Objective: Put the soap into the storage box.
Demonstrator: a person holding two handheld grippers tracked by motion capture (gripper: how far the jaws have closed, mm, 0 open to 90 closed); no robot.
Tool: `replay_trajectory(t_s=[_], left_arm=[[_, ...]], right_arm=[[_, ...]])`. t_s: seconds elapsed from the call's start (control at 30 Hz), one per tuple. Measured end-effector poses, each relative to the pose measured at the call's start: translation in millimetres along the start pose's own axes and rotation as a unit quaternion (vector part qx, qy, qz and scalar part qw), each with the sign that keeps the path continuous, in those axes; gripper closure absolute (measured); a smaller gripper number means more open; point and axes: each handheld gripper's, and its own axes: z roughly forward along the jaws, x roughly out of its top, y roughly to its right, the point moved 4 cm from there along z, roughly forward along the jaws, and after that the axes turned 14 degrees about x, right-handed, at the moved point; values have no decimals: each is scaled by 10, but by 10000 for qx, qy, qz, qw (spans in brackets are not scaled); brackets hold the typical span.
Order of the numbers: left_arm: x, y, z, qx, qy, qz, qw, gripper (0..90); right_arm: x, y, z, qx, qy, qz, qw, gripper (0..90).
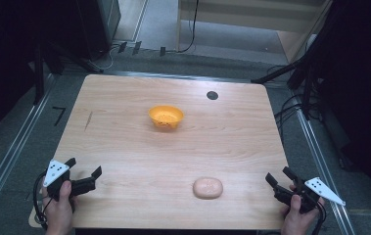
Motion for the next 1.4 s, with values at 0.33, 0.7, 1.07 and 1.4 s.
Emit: replay_trajectory(t_s=[0.33,0.7,1.07,1.4], left_arm=[[-6,-8,-8,-106,-49,-23,9999,0],[-7,-3,0,-105,-74,-10,9999,0],[-5,38,15,-76,-107,196,9997,0],[-7,71,18,20,-95,379,9992,0]], right_arm=[[2,-90,111,-188,-202,-767,9967,294],[33,-259,280,710,-1406,-1025,9822,261],[97,-356,540,1348,-2457,-1236,9519,272],[149,-425,695,1760,-3047,-1662,9212,289]])
